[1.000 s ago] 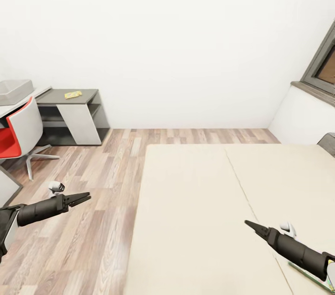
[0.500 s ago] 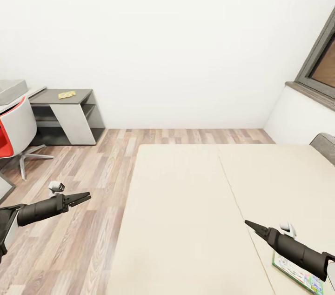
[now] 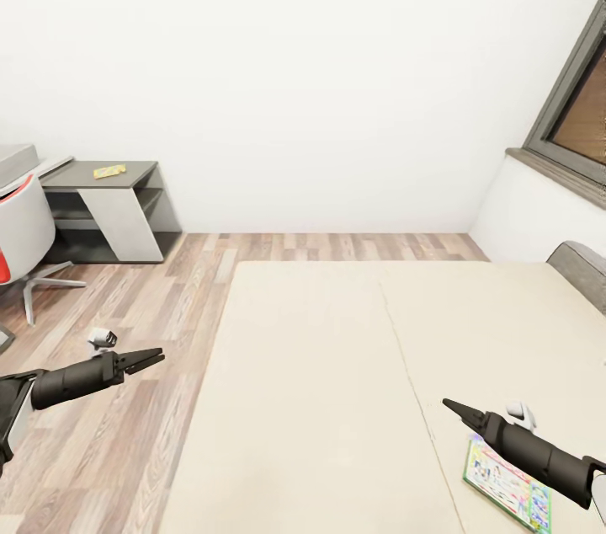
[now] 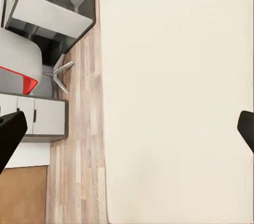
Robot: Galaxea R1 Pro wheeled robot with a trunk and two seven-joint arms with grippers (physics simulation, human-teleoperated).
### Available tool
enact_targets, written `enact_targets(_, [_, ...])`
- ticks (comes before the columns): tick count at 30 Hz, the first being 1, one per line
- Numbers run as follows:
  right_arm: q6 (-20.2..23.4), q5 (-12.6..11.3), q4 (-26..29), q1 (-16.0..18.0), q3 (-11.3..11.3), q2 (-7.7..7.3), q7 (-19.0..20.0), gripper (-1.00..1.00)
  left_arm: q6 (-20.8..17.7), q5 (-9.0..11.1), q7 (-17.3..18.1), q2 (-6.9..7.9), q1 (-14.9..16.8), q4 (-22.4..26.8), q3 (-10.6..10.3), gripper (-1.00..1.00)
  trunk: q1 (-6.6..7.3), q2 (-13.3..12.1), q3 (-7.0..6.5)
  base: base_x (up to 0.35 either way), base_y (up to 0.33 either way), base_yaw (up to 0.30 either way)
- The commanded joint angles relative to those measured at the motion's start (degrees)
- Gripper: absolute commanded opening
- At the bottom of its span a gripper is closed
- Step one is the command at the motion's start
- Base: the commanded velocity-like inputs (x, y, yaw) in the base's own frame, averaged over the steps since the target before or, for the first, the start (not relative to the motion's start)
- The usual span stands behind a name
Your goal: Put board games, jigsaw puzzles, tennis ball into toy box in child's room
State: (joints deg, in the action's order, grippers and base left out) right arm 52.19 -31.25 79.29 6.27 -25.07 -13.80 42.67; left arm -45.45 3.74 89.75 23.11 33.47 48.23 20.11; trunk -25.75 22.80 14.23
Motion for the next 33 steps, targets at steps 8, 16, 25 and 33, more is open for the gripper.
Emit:
enact_targets(8, [0.28, 0.05, -0.01, 0.05, -0.06, 0.0, 0.22, 1.0, -0.62, -0.07, 0.25, 0.01, 0.05, 0.02, 0.02, 1.0, -0.03, 0.12, 0.11, 0.0, -0.242, 0.0])
enact_targets(16, [0.28, 0.05, -0.01, 0.05, -0.06, 0.0, 0.22, 1.0, -0.62, -0.1, 0.25, 0.01, 0.05, 0.02, 0.02, 1.0, -0.03, 0.12, 0.11, 0.0, -0.242, 0.0])
enact_targets(25, [0.28, 0.05, -0.01, 0.05, -0.06, 0.0, 0.22, 1.0, -0.62, -0.09, 0.25, 0.01, 0.07, 0.02, 0.02, 1.0, -0.03, 0.12, 0.11, 0.0, -0.242, 0.0])
enact_targets(33, [0.24, 0.05, -0.01, 0.05, -0.06, 0.0, 0.22, 1.0, -0.62, -0.1, 0.25, 0.01, 0.06, 0.02, 0.02, 1.0, -0.03, 0.12, 0.11, 0.0, -0.242, 0.0])
